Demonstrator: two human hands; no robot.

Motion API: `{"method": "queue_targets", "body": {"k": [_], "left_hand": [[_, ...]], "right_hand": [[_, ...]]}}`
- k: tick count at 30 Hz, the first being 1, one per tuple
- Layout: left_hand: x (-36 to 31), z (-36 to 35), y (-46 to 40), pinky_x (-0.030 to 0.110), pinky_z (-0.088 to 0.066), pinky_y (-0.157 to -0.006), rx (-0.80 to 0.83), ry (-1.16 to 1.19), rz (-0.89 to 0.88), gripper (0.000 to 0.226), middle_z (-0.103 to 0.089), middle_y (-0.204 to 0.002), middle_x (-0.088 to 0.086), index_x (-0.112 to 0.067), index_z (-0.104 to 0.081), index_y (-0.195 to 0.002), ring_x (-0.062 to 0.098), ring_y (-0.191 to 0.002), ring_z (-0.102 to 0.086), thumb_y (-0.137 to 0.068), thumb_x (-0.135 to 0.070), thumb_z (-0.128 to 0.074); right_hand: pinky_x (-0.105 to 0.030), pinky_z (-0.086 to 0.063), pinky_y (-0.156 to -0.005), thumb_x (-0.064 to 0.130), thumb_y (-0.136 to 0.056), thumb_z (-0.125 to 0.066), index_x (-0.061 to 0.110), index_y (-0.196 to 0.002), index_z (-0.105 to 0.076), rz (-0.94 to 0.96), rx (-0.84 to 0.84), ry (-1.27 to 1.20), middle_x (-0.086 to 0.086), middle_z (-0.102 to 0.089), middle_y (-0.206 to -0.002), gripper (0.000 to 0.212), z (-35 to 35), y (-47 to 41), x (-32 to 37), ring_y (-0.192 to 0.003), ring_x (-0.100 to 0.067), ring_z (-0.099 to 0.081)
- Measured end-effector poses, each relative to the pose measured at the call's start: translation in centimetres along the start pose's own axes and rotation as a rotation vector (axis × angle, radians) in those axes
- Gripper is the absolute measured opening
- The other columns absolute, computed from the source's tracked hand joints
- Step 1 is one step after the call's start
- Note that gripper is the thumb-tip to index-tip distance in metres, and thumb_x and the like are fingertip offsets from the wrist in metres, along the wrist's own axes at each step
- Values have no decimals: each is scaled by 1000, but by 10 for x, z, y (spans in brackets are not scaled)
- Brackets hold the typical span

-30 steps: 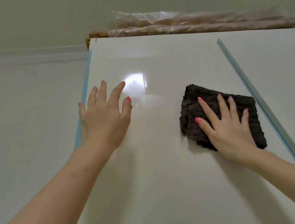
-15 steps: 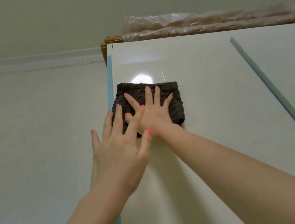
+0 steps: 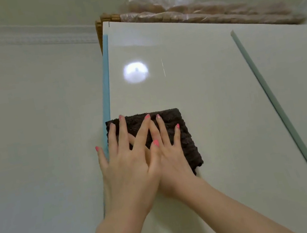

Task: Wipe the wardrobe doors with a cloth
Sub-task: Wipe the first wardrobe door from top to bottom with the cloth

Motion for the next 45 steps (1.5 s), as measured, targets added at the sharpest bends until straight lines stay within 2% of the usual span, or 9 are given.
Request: {"method": "queue_targets", "body": {"k": [2, 4, 7, 12, 15, 25, 37, 41, 45], "left_hand": [[-7, -6, 5, 44, 3, -117, 17, 6, -3, 60, 0, -158, -10, -61, -6, -135, 7, -145, 9, -75, -58, -5], [-11, -8, 9, 44, 4, -117, 23, -6, 4, 61, 2, -158, -11, -61, -6, -136, 8, -145, 9, -75, -59, -3], [-15, -7, 10, 44, 2, -116, -1, -11, 18, 64, 0, -159, -9, -58, -9, -138, 11, -146, 5, -75, -61, -4], [-27, -16, 8, 42, 3, -117, 1, -37, 64, 66, -1, -159, -9, -56, -10, -139, 11, -146, 5, -74, -61, -1], [-33, -22, 10, 43, 1, -117, -18, -22, 79, 68, -6, -159, -6, -54, -19, -140, 13, -146, 2, -74, -62, -3], [-63, -25, 17, 42, 0, -117, -24, -51, 33, 58, -9, -158, -6, -58, -21, -136, 11, -146, 1, -79, -60, -9], [-62, -26, 40, 40, 1, -116, 27, -66, 49, 57, -9, -158, -6, -59, -20, -136, 10, -146, 1, -81, -60, -9], [-58, -29, 46, 40, 3, -116, 65, -75, 53, 56, -6, -159, -6, -61, -15, -136, 10, -146, 4, -80, -60, -7], [-50, -22, 45, 44, 2, -116, 60, -84, 37, 56, -5, -159, -4, -60, -13, -137, 12, -146, 4, -81, -58, -10]], "right_hand": [[-70, -1, -109, 59, -84, -12, 41, -145, 18, -25, 69, -8, -19, 19, -156, 70, 8, -4, -18, -142, -37, 22], [-66, 5, -110, 61, -85, -13, 43, -144, 20, -136, 120, -77, -15, 25, -155, 70, 18, -6, -45, -141, -33, 27], [-63, 5, -112, 61, -89, -33, 44, -146, 15, -300, 110, -110, -10, 18, -158, 77, 27, 2, -104, -144, -29, 20], [-59, 1, -114, 80, -71, -5, 54, -141, 14, -397, 108, -71, 1, 12, -159, 78, 31, 28, -197, -145, -17, 17], [-60, 4, -114, 85, -69, -7, 59, -140, 8, -395, 75, -92, 5, 7, -158, 77, 32, 33, -216, -145, -13, 15], [-60, 9, -112, 89, -66, -11, 60, -138, 13, -412, 62, -159, -1, 24, -156, 81, 25, 38, -224, -141, -22, 29], [-58, 4, -114, 86, -73, -4, 53, -144, 5, -468, 12, -137, -4, 7, -160, 79, 16, 137, -208, -145, -21, 20], [-62, 6, -112, 86, -70, 0, 52, -142, 17, -507, 63, -92, -7, 12, -159, 81, 15, 127, -196, -144, -30, 19], [-66, 7, -109, 83, -73, -1, 47, -144, 16, -386, 68, -75, -13, 13, -158, 81, 16, 94, -149, -143, -38, 19]]}}
Point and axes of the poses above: each hand's wrist, its own y-axis away from the middle knuckle, its own z-axis out of the back of the hand, x = y × z, the point moved 3 cm from there along -y, towards the middle knuckle
